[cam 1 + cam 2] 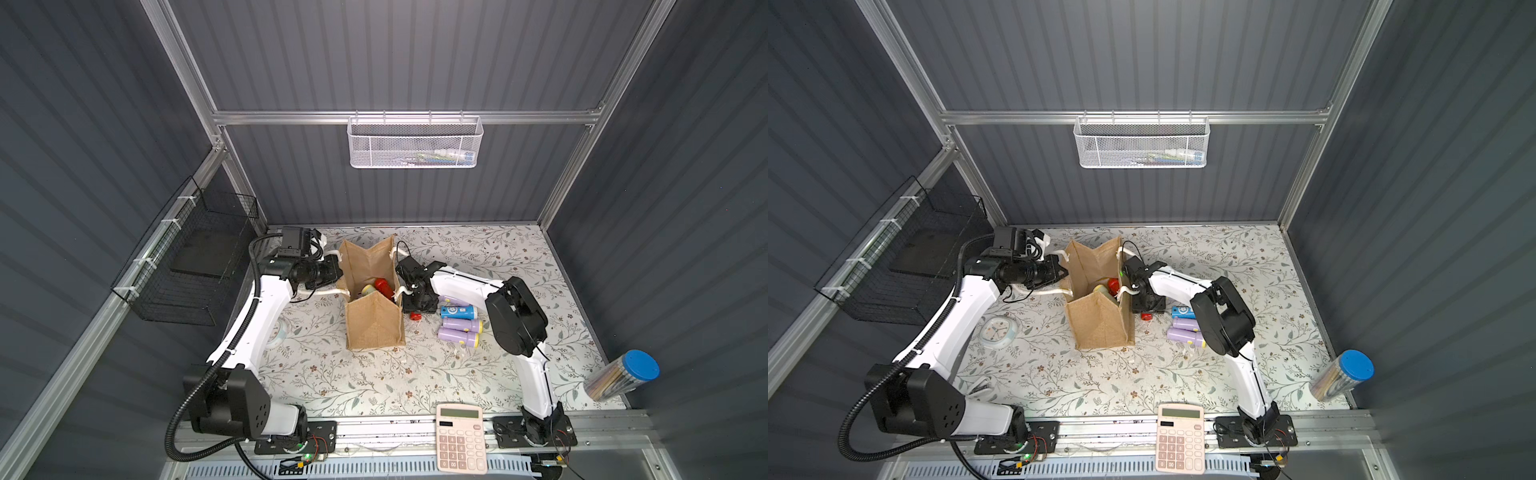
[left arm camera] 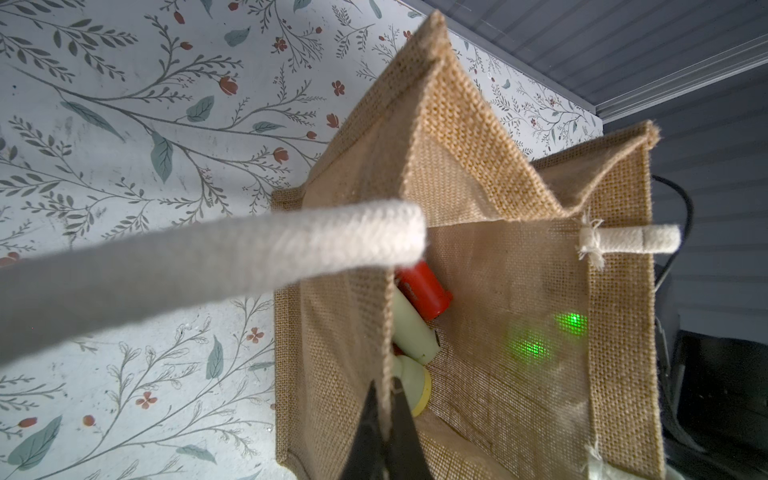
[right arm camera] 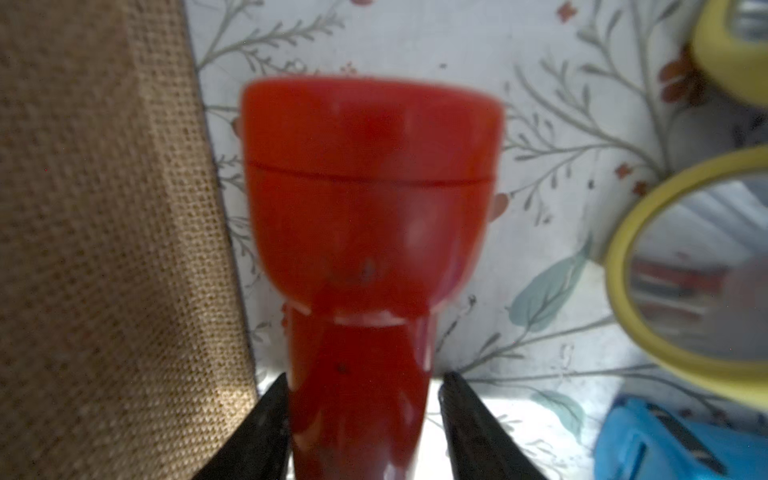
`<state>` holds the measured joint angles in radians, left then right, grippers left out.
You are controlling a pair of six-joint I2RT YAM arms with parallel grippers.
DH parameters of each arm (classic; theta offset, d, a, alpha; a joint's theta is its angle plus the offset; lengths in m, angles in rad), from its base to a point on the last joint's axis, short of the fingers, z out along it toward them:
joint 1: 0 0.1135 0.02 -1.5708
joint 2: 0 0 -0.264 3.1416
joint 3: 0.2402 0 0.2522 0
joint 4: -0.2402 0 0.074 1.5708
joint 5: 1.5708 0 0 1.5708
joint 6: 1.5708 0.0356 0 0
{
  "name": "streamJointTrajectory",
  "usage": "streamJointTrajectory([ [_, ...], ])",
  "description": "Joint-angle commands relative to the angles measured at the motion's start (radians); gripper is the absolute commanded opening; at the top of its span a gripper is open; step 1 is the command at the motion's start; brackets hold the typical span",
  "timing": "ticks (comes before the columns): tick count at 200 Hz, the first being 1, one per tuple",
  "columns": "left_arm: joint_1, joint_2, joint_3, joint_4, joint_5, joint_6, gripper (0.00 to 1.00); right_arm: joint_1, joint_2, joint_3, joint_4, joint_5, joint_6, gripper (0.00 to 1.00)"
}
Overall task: Put the flashlights into the tote bags
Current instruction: Pick up the flashlight from the center of the board.
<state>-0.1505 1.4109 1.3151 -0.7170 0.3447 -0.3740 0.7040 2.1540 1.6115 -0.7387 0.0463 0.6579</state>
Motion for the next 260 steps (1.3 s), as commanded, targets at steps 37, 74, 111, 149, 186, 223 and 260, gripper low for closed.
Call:
streamJointTrajectory([
  [37,0.008,-0.012,0.001,0.003,0.006,0.009,0.00,0.005,-0.019,-0.053,-0.036,0.039,-0.015,0.32],
  [74,0.008,-0.014,0.012,-0.002,0.002,0.007,0.00,-0.006,-0.117,-0.092,-0.009,0.046,-0.043,0.25],
  [111,0.008,-0.013,0.012,-0.014,-0.008,0.013,0.00,-0.031,-0.221,-0.139,0.020,0.047,-0.065,0.24],
  [149,0.008,-0.020,0.024,-0.032,-0.046,0.016,0.00,-0.089,-0.349,-0.249,0.052,0.079,-0.061,0.23],
  [186,0.008,-0.019,0.043,-0.059,-0.065,0.029,0.00,-0.165,-0.467,-0.346,0.082,0.096,-0.046,0.23],
  [223,0.008,-0.015,0.042,-0.038,-0.035,0.020,0.00,-0.228,-0.550,-0.364,0.050,0.140,-0.051,0.22],
  [260,0.008,-0.002,0.045,-0.029,0.013,0.016,0.00,-0.230,-0.618,-0.247,-0.022,0.179,-0.097,0.23],
])
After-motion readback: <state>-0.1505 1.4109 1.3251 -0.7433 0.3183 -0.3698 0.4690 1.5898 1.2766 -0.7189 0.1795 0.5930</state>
